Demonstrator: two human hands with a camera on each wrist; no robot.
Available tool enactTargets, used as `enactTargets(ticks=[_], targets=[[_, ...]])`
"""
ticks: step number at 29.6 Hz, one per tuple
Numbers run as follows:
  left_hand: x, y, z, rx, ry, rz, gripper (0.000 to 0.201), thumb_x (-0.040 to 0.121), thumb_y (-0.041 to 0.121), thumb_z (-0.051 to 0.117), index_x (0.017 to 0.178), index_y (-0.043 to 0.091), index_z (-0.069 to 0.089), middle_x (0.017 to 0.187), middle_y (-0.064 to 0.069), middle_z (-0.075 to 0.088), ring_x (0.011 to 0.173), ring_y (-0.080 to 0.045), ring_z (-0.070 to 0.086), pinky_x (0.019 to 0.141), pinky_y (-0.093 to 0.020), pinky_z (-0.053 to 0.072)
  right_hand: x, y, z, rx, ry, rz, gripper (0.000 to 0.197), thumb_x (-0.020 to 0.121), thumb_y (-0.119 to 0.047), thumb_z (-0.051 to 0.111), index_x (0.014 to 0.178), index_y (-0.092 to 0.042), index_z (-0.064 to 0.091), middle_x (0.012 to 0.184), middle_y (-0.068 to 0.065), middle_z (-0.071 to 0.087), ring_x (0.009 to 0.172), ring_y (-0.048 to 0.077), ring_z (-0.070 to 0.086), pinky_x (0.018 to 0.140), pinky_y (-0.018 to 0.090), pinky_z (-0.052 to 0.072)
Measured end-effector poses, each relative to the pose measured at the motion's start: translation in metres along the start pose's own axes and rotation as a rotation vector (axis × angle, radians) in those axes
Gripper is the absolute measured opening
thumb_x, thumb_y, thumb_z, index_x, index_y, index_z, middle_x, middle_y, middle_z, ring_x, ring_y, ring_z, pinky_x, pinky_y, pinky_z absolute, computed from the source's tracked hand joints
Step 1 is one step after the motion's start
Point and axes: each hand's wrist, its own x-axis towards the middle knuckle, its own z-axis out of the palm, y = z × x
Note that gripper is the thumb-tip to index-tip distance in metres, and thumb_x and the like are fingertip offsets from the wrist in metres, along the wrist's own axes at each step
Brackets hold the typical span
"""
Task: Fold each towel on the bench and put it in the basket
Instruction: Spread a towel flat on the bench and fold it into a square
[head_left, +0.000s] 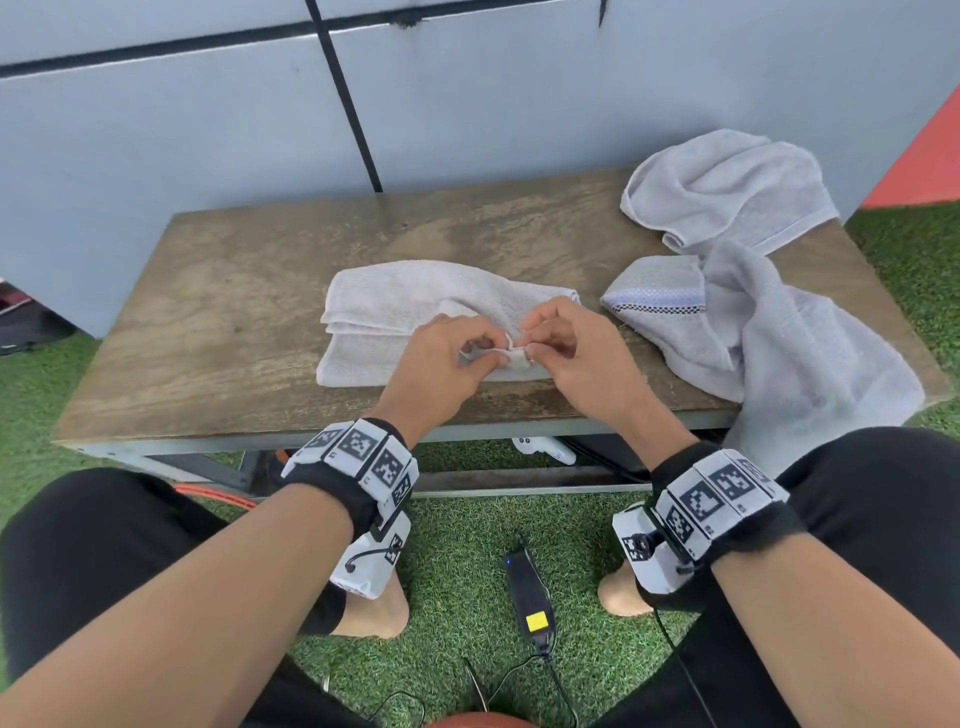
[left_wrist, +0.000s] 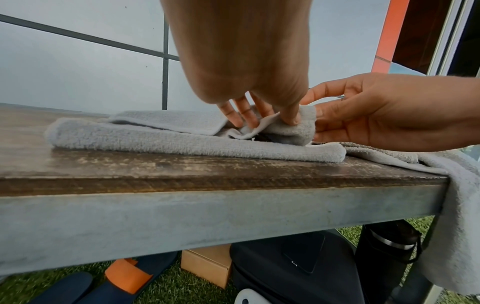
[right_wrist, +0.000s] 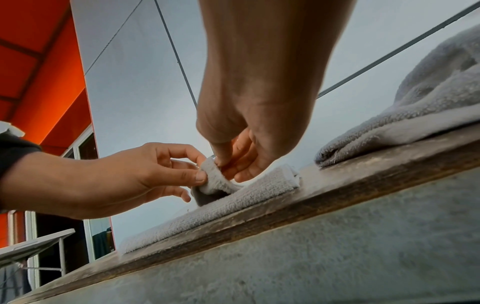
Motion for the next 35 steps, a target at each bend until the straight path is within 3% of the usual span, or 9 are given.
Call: enactTargets(ticks=[9,14,20,26,30,35], targets=[[0.003,0.0,-0.005,0.056,-0.01,0.07,0.008,0.084,0.029,0.078,0.089,0.024,0.076,0.08,0.011,0.07,0.084,-0.011,0.056,0.082,-0.038,0.049,-0.007,0.002,-0.006,0.02,0.052,0.016,0.019,0.086,-0.008,0.076,0.095,-0.015,0.06,0.078,0.003,0.074,0.078,0.026,0.071,0.082,0.047,0.057],[0.001,0.002,0.001,0.041,0.007,0.098,0.013,0.082,0.028,0.08,0.086,0.023,0.07,0.078,0.011,0.068,0.08,-0.009,0.059,0.077,-0.035,0.052,-0.011,0.002,-0.006,0.016,0.058,-0.003,0.018,0.085,-0.006,0.077,0.094,-0.009,0.061,0.078,0.001,0.073,0.076,0.016,0.071,0.083,0.041,0.058],[0.001,0.004,0.004,0.063,-0.009,0.107,0.022,0.087,0.025,0.075,0.108,0.029,0.075,0.081,0.017,0.067,0.081,-0.003,0.057,0.074,-0.02,0.047,-0.011,0.0,-0.008,0.017,0.072,-0.019,0.019,0.083,-0.005,0.079,0.089,-0.009,0.061,0.077,-0.001,0.074,0.075,0.017,0.072,0.079,0.032,0.058],[0.004,0.004,0.005,0.081,-0.006,0.114,0.014,0.088,0.027,0.073,0.102,0.03,0.077,0.075,0.012,0.065,0.077,-0.006,0.053,0.069,-0.02,0.038,-0.009,0.0,-0.011,0.023,0.032,-0.012,0.016,0.086,-0.009,0.077,0.094,-0.012,0.063,0.083,0.0,0.074,0.082,0.02,0.072,0.085,0.043,0.057],[0.006,0.004,0.007,0.079,0.001,0.13,0.013,0.088,0.029,0.074,0.1,0.026,0.077,0.073,0.011,0.065,0.076,-0.007,0.052,0.067,-0.02,0.037,-0.011,-0.001,-0.008,0.003,-0.06,0.004,0.026,0.082,-0.015,0.081,0.1,-0.018,0.063,0.089,-0.003,0.07,0.085,0.013,0.068,0.082,0.033,0.056],[0.008,0.006,0.011,0.089,-0.009,0.165,0.012,0.088,0.028,0.074,0.098,0.022,0.075,0.073,0.009,0.066,0.081,-0.013,0.054,0.073,-0.021,0.042,-0.012,-0.002,-0.009,-0.104,0.025,-0.055,0.02,0.084,-0.013,0.079,0.097,-0.015,0.064,0.084,-0.002,0.071,0.08,0.011,0.067,0.078,0.025,0.054]])
